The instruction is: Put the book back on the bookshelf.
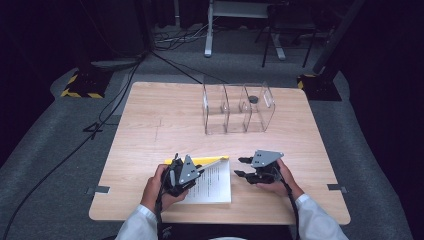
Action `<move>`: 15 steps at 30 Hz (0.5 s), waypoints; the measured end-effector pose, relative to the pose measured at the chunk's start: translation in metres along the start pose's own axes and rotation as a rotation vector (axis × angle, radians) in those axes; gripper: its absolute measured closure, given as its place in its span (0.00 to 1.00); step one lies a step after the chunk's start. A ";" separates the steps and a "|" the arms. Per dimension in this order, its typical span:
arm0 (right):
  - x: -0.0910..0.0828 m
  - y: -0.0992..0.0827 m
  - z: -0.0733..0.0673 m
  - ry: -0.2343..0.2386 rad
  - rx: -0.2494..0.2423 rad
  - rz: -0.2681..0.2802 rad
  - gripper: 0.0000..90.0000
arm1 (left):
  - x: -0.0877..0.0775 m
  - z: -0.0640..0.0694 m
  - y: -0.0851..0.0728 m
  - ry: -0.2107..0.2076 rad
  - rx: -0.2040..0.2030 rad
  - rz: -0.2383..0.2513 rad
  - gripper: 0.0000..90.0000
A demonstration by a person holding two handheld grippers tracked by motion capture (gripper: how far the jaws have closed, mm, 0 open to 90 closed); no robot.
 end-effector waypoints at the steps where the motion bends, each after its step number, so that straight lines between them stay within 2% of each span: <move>1: 0.004 -0.002 -0.001 0.000 -0.008 -0.016 0.56 | 0.000 0.000 0.000 -0.001 0.000 0.000 0.90; 4: 0.015 -0.005 -0.004 0.009 -0.020 -0.045 0.55 | 0.000 0.000 0.000 0.001 0.001 0.001 0.91; 9: 0.024 -0.004 -0.007 0.012 -0.005 -0.043 0.51 | -0.002 -0.001 0.000 0.002 -0.006 0.011 0.91; 12: 0.027 -0.003 -0.008 0.026 0.016 -0.016 0.49 | -0.002 -0.001 -0.001 0.004 -0.017 0.024 0.91; 15: 0.021 0.002 -0.006 0.042 0.064 0.050 0.50 | -0.004 -0.002 -0.001 -0.002 -0.039 0.056 0.91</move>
Point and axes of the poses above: each handheld gripper's, and its own axes: x roughly forward along the jaws, y roughly out of its top, z roughly to its right, the point moved 5 cm from there along x, roughly forward along the jaws, and after that the axes turned 6 degrees about x, right-handed, at the moved point
